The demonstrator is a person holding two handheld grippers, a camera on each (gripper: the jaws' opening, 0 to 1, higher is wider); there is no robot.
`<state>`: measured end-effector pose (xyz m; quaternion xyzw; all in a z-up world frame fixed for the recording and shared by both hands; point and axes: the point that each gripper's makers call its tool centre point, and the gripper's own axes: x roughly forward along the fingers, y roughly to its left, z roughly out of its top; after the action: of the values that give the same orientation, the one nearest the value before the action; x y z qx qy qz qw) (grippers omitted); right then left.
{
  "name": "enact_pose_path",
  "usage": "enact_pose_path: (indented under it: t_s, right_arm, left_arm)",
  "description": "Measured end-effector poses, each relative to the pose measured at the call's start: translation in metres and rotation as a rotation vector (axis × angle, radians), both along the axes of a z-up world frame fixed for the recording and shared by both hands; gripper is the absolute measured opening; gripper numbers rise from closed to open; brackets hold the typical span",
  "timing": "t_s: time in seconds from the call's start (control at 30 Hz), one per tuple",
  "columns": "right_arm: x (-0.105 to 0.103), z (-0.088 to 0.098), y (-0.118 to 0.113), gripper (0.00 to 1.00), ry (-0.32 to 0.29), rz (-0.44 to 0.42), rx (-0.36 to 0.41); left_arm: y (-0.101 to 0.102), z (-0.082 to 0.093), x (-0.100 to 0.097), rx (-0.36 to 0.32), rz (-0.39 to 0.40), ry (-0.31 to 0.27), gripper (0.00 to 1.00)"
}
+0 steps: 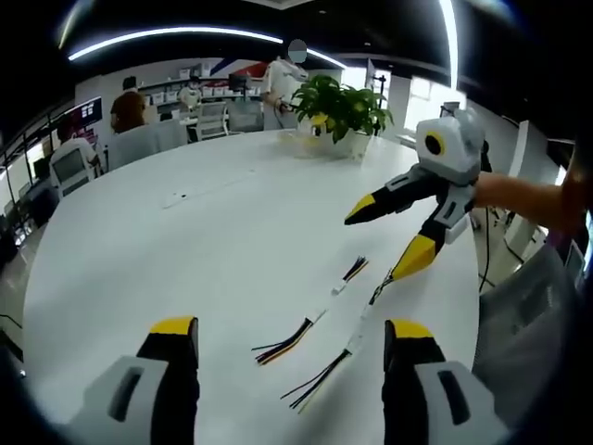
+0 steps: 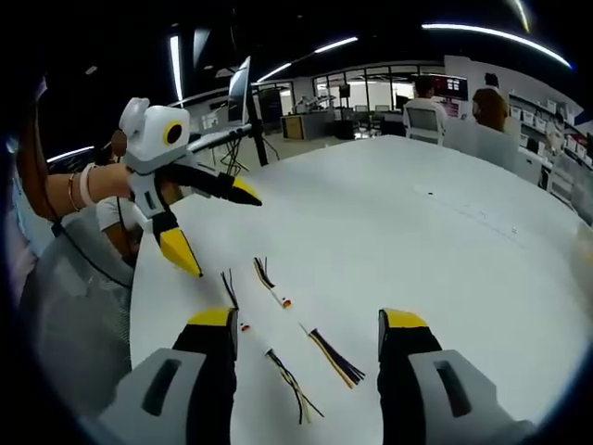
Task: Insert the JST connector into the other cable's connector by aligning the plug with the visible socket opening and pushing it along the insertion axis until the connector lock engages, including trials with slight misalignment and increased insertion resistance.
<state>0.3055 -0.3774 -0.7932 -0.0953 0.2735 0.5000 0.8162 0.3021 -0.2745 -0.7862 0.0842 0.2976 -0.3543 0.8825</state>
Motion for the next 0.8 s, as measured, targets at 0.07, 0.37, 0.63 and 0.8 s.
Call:
enact_pose_path:
  t_s: [0.07, 0.37, 0.63, 0.8]
  right_arm:
    - [0.000, -0.003, 0.001, 0.56, 0.000, 0.019, -0.004]
    - [0.000, -0.006, 0.007, 0.51, -0.028, 0.101, 0.053]
    - [0.003, -0.013, 0.005, 0.47, 0.027, 0.092, 0.099]
    - [0.000, -0.015, 0.007, 0.43, 0.044, 0.113, 0.125]
  left_arm:
    - [-0.002, -0.001, 0.003, -0.007, -0.017, -0.009, 0.77]
    - [-0.015, -0.005, 0.008, -0.041, -0.098, -0.044, 0.67]
    - [-0.017, -0.022, 0.012, -0.042, -0.128, -0.013, 0.64]
    - [-0.022, -0.025, 0.011, -0.089, -0.152, 0.005, 0.61]
